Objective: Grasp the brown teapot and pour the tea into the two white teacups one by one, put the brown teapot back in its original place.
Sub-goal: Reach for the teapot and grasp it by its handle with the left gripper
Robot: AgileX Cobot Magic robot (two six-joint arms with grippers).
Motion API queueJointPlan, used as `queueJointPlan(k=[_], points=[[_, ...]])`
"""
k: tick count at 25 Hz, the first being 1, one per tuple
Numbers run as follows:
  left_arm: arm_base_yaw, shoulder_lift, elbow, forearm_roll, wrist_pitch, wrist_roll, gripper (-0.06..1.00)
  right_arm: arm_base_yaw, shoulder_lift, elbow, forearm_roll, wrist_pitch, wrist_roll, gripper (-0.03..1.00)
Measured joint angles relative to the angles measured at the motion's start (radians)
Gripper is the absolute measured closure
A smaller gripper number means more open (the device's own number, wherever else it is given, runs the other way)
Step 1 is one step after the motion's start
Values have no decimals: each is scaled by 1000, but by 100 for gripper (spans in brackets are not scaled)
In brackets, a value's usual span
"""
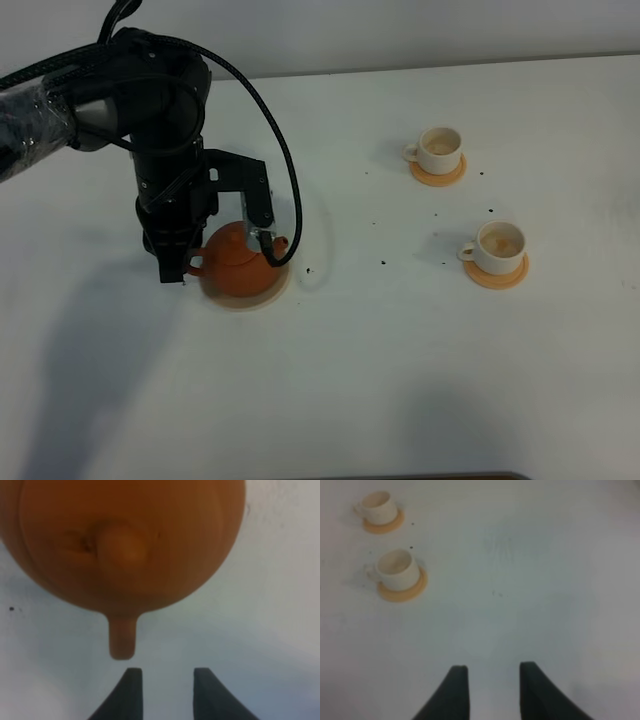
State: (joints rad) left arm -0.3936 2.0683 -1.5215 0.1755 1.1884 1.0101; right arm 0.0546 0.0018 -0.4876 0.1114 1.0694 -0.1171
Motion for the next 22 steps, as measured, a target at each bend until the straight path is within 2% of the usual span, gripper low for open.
queueJointPlan(k=[6, 22], points=[[0, 0, 0, 19, 0, 0, 69, 0, 0, 0, 0, 0, 0, 73], [0, 0, 0, -14, -64, 3, 69, 0, 0, 0, 0, 0, 0, 73]])
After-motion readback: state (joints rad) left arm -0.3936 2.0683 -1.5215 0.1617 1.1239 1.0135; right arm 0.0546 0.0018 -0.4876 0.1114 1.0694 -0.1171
